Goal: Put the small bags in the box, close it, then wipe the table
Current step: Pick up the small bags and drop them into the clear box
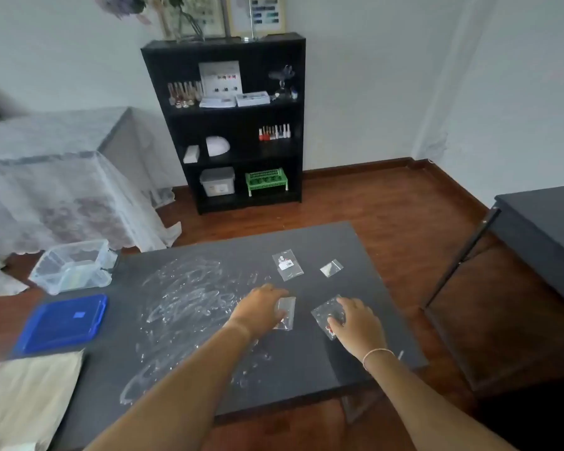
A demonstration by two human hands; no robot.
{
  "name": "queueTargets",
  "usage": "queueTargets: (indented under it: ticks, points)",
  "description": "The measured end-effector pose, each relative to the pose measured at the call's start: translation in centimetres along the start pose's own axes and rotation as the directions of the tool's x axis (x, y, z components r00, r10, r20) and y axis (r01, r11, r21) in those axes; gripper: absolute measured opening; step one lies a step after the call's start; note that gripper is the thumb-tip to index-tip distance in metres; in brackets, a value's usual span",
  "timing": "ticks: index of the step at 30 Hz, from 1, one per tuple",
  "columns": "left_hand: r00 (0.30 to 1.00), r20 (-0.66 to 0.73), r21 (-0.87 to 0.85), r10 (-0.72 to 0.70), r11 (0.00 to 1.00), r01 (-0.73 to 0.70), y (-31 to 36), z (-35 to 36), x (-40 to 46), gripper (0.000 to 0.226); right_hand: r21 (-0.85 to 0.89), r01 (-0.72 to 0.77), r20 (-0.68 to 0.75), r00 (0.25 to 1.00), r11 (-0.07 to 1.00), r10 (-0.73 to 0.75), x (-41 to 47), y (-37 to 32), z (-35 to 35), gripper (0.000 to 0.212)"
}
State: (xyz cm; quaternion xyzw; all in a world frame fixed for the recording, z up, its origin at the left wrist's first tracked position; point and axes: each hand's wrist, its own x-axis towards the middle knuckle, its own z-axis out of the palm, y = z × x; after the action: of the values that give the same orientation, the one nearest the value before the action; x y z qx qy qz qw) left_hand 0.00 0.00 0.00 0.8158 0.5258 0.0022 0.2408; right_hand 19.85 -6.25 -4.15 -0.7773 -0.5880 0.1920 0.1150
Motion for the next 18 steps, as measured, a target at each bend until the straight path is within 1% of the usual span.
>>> queueTargets:
  ticks: [5, 10, 12, 15, 18]
  points:
    - [0.993, 0.096, 0.099, -0.069, 0.993, 0.059, 0.8, 1.4, 0.4, 0.041, -0.018, -0.062, 0.026, 0.998, 0.998, 0.063, 1.1, 0.5, 0.5, 0.059]
    - [0.99, 0.125, 0.173, -0.06, 0.984, 0.038, 1.3, 1.5, 1.7, 0.042, -0.066, -0.056, 0.035, 0.998, 0.996, 0.059, 1.7, 0.1, 1.0, 0.066]
    - [0.987, 0.15, 0.208, -0.052, 0.978, 0.02, 1.2, 1.4, 2.7, 0.042, -0.027, -0.09, 0.052, 0.994, 0.996, 0.091, 2.3, -0.1, 0.9, 0.069]
    - [0.977, 0.208, 0.234, -0.04, 0.972, -0.01, 0.5, 1.6, 4.0, 0.048, 0.087, -0.2, 0.096, 0.977, 0.976, 0.191, 2.8, -0.4, 0.9, 0.077]
    - [0.977, 0.211, 0.243, -0.017, 0.969, -0.036, -0.1, 1.6, 5.2, 0.05, 0.106, -0.273, 0.109, 0.959, 0.956, 0.262, 3.4, -0.4, 0.6, 0.074]
